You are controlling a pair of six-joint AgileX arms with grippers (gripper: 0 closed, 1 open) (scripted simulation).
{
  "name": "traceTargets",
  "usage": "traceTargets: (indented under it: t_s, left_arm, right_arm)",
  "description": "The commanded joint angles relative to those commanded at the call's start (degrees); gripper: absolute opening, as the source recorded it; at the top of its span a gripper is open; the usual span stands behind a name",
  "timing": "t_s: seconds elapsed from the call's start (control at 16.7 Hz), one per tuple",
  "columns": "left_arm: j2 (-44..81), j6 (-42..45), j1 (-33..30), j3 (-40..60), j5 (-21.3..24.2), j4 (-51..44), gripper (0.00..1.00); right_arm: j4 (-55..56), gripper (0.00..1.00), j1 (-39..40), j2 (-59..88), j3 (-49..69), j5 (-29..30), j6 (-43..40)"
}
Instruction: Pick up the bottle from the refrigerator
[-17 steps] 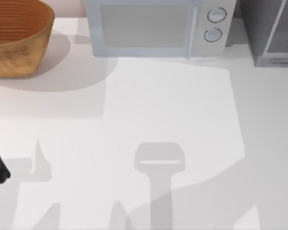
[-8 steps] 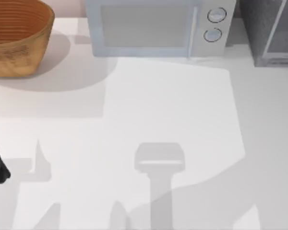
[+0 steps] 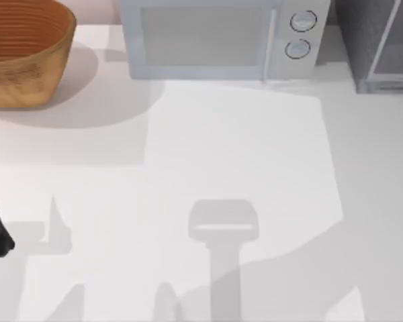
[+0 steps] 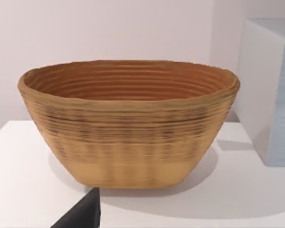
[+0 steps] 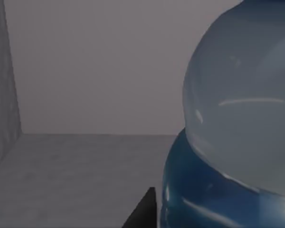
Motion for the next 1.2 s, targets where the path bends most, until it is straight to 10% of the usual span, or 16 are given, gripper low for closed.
traceTargets:
  t_s: [1.2]
  left_arm:
    - [0.0,0.0,0.0,0.0,0.0,0.0,1.0]
  right_arm:
    - [-3.0,0.0,-1.9,-16.7,-14.7,-2.2,0.1]
